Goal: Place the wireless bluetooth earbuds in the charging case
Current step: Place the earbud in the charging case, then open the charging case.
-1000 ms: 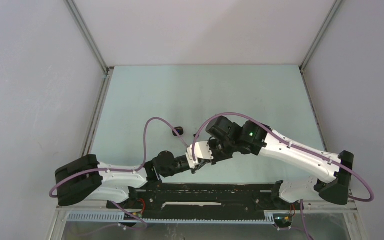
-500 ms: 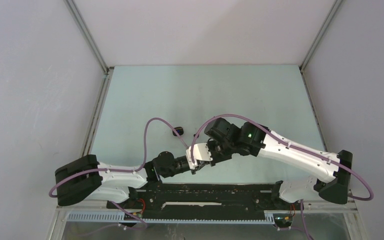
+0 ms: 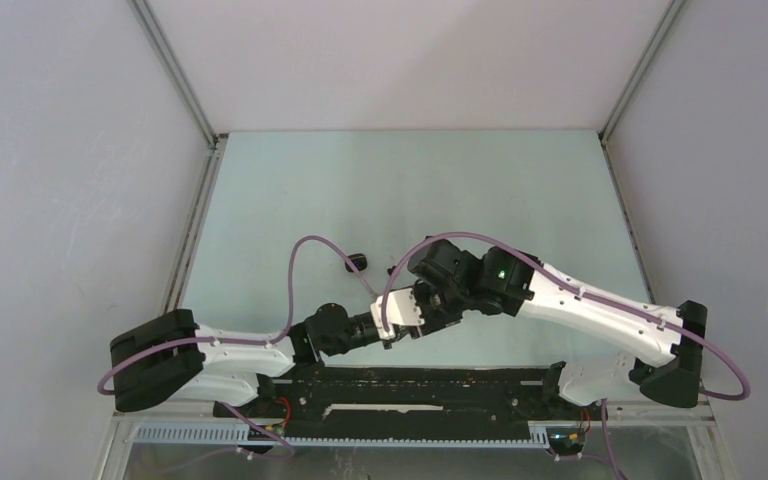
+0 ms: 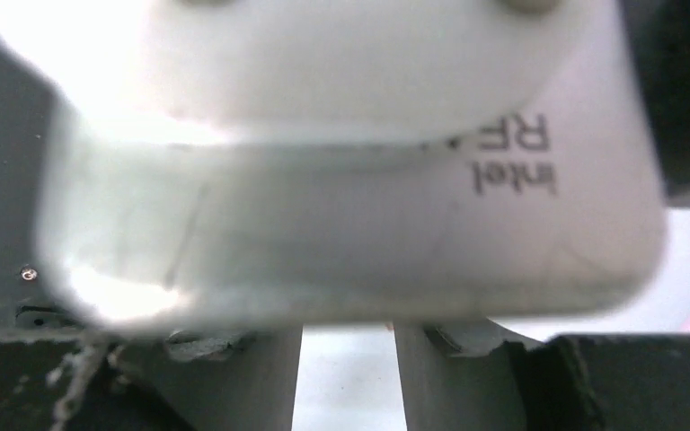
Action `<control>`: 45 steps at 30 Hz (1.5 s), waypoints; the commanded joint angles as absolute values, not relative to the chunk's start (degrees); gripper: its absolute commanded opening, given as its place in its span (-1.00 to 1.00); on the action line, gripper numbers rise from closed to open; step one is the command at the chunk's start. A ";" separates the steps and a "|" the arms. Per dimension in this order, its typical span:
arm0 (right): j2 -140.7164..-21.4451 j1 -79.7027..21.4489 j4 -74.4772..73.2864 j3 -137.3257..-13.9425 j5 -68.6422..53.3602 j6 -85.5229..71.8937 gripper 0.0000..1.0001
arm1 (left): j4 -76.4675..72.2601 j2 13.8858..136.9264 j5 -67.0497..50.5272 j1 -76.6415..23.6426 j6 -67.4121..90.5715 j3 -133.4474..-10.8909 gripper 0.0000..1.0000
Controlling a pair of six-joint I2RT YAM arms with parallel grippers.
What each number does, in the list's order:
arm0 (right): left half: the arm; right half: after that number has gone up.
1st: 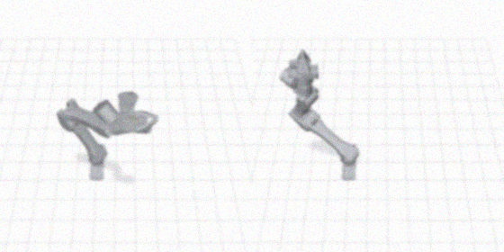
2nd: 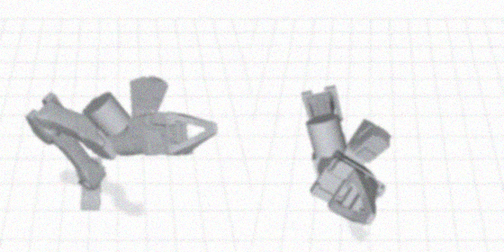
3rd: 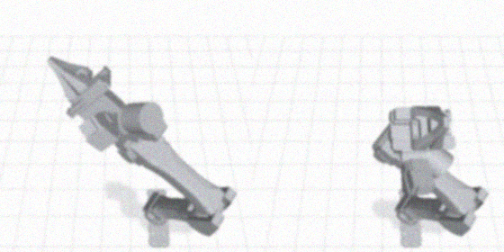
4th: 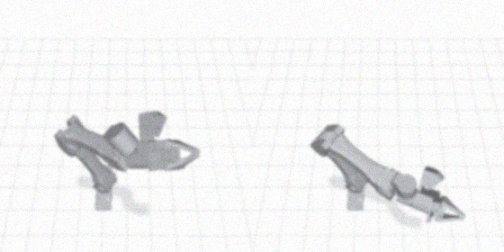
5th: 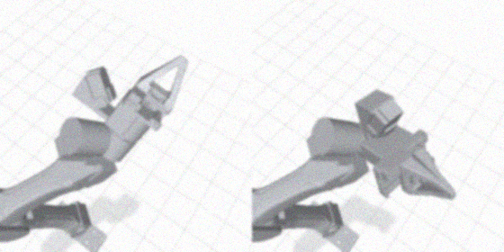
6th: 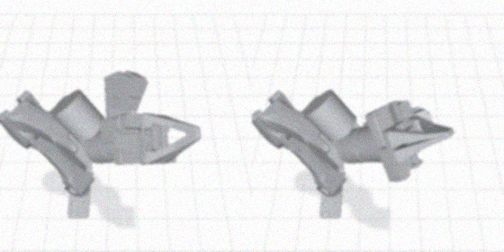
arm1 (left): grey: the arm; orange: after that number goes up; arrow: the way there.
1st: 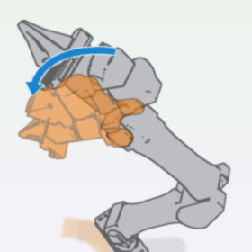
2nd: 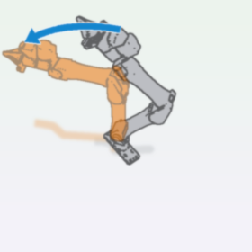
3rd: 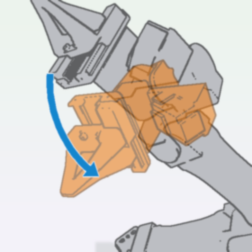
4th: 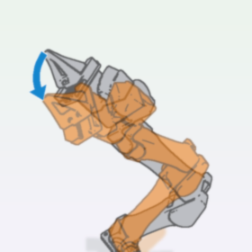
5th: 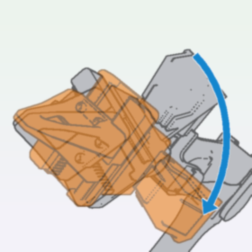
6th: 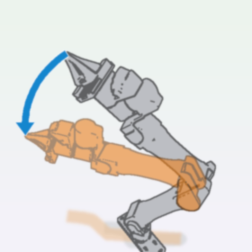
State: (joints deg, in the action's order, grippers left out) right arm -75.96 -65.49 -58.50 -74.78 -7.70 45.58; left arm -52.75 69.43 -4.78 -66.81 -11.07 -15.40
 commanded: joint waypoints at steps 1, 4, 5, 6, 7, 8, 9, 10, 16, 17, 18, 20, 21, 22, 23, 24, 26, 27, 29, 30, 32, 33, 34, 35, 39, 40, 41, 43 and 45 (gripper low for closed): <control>-73.11 -65.47 -59.44 -79.27 -9.01 46.54 -0.14 | -56.91 68.20 -5.15 -67.49 -11.56 -16.86 -1.00; -71.97 -63.94 -61.97 -81.63 -10.77 46.93 -0.11 | -57.03 68.38 -4.94 -67.46 -11.47 -16.79 -1.00; -71.53 -63.18 -62.83 -82.52 -11.59 47.02 -0.11 | -57.09 68.50 -4.82 -67.42 -11.44 -16.79 -1.00; -71.12 -62.30 -63.60 -83.48 -12.54 47.03 -0.10 | -57.19 68.66 -4.73 -67.46 -11.37 -16.81 -1.00; -70.68 -61.50 -64.23 -84.26 -13.24 46.98 -0.10 | -57.29 68.77 -4.67 -67.42 -11.31 -16.81 -1.00; -70.23 -60.65 -64.73 -84.95 -13.68 46.87 -0.09 | -57.45 68.92 -4.55 -67.47 -11.21 -16.80 -1.00; -69.76 -59.85 -65.18 -85.46 -13.97 46.81 -0.08 | -57.53 69.09 -4.49 -67.42 -11.14 -16.85 -1.00; -69.28 -58.91 -65.29 -85.73 -14.12 46.65 -0.08 | -57.72 69.23 -4.42 -67.41 -10.96 -16.86 -1.00; -65.98 -55.04 -64.70 -81.27 -16.48 47.90 0.00 | -61.16 69.86 -4.74 -66.99 -8.44 -15.96 -1.00; -65.87 -55.21 -64.95 -79.08 -16.78 48.60 0.04 | -62.87 69.94 -5.60 -66.63 -7.56 -15.56 -1.00; -65.95 -55.47 -65.03 -77.89 -16.86 48.90 0.07 | -64.02 70.02 -6.34 -66.28 -6.70 -15.23 -1.00; -66.36 -55.60 -64.43 -75.86 -17.44 48.60 0.13 | -65.70 70.05 -8.33 -65.81 -5.53 -14.76 -1.00; -66.81 -55.59 -64.08 -75.42 -18.00 48.26 0.17 | -66.20 70.06 -9.07 -65.68 -5.24 -14.60 -1.00; -67.33 -55.68 -63.91 -75.22 -18.40 47.92 0.20 | -66.63 70.12 -9.70 -65.61 -5.20 -14.39 -1.00; -67.93 -55.65 -63.67 -75.15 -18.71 47.53 0.21 | -67.16 70.20 -10.40 -65.57 -5.19 -14.27 -1.00; -68.36 -55.71 -63.11 -75.05 -18.80 46.88 0.23 | -67.62 70.29 -11.30 -65.49 -5.25 -14.01 -1.00; -68.98 -55.55 -62.31 -74.92 -19.08 45.88 0.26 | -68.15 70.44 -12.69 -65.48 -5.39 -13.94 -1.00; -69.27 -55.48 -62.18 -74.92 -19.34 45.49 0.26 | -68.24 70.57 -13.47 -65.48 -5.65 -13.89 -1.00; -69.84 -55.39 -62.14 -74.95 -20.13 44.65 0.27 | -68.64 70.81 -14.82 -65.48 -5.72 -13.92 -1.00; -70.13 -55.25 -61.84 -74.95 -20.35 43.97 0.28 | -68.91 70.88 -15.57 -65.48 -5.77 -13.96 -1.00; -70.59 -54.60 -60.84 -74.91 -20.52 42.31 0.30 | -69.32 70.97 -16.89 -65.48 -5.59 -13.92 -1.00; -70.84 -54.17 -60.34 -74.93 -20.33 41.80 0.31 | -69.57 70.93 -17.29 -65.48 -5.46 -13.89 -1.00; -71.03 -53.79 -59.84 -75.01 -19.90 41.29 0.31 | -69.86 70.95 -17.65 -65.48 -5.31 -13.84 -1.00; -71.32 -53.28 -59.51 -75.03 -19.71 40.90 0.31 | -70.01 70.89 -17.86 -65.48 -5.23 -13.83 -1.00; -72.18 -50.00 -59.30 -76.65 -21.66 38.58 0.31 | -70.27 71.05 -18.21 -65.48 -5.14 -13.92 -1.00; -72.40 -49.37 -59.43 -77.73 -22.31 38.10 0.31 | -70.23 71.16 -18.20 -65.49 -5.10 -13.96 -1.00; -72.55 -48.85 -59.68 -78.51 -22.88 37.92 0.31 | -70.22 71.31 -18.19 -65.48 -5.14 -13.97 -1.00; -72.81 -48.06 -60.49 -79.82 -23.80 37.81 0.30 | -70.16 71.66 -18.11 -65.48 -4.96 -14.14 -1.00; -72.70 -47.68 -60.87 -80.38 -24.35 37.56 0.30 | -70.14 71.93 -18.15 -65.49 -4.91 -14.24 -1.00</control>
